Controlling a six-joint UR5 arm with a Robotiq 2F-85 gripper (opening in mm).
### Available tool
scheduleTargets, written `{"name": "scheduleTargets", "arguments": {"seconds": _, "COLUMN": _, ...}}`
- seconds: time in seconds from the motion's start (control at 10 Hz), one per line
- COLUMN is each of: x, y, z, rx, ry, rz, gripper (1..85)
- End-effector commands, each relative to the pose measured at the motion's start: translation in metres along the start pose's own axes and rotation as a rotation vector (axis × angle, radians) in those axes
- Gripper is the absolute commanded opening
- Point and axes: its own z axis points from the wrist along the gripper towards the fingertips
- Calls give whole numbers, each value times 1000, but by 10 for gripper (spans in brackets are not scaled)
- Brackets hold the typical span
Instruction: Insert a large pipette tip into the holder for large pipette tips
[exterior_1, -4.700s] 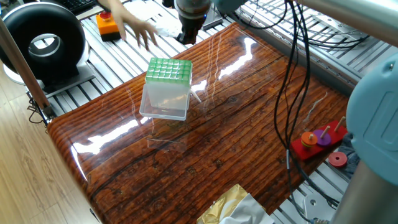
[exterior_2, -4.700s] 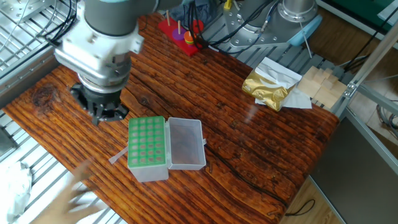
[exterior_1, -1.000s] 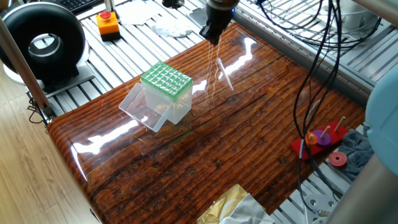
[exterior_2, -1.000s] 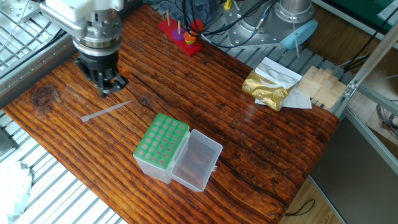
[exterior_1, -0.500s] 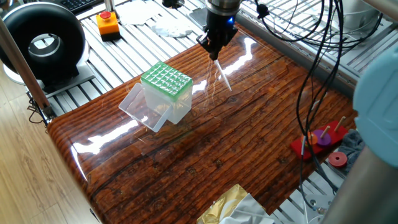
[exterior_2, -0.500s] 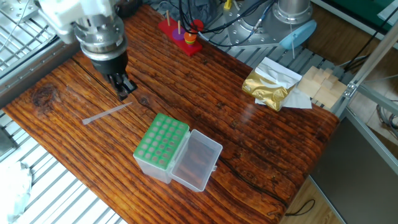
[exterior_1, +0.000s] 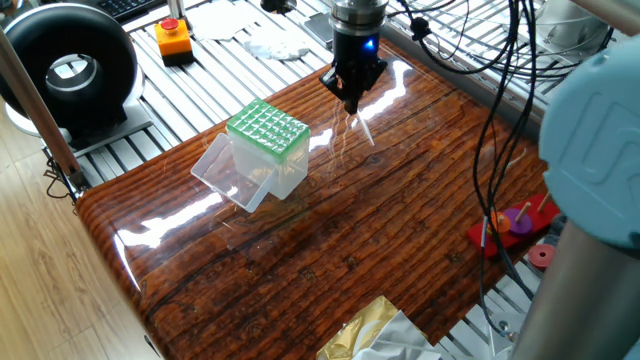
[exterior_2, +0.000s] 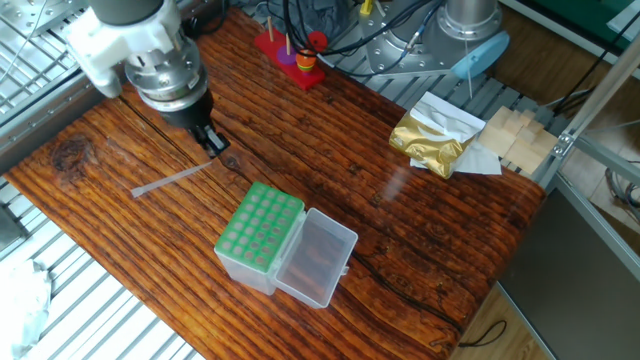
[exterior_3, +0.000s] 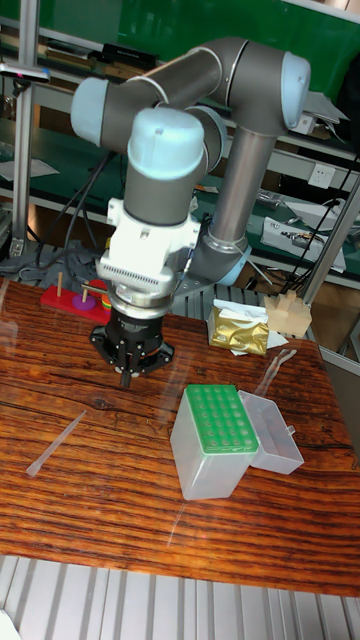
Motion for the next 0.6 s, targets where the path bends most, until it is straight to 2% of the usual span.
{"name": "scheduleTargets", "arguments": {"seconds": 0.0, "x": -1, "y": 4, "z": 4, "rx": -12, "ry": 9, "rz": 10, "gripper": 10}}
{"name": "scheduleTargets", "arguments": {"seconds": 0.1, "x": 4, "y": 6, "z": 2, "rx": 0, "ry": 25, "rz": 16, "gripper": 10}}
{"name": "scheduleTargets", "arguments": {"seconds": 0.2, "x": 27, "y": 11, "z": -3, "rx": -4, "ry": 107, "rz": 47, "gripper": 10}}
{"name": "scheduleTargets", "arguments": {"seconds": 0.4, "x": 27, "y": 9, "z": -9, "rx": 10, "ry": 92, "rz": 37, "gripper": 10}}
{"name": "scheduleTargets", "arguments": {"seconds": 0.5, "x": 34, "y": 6, "z": -12, "rx": 18, "ry": 110, "rz": 33, "gripper": 10}}
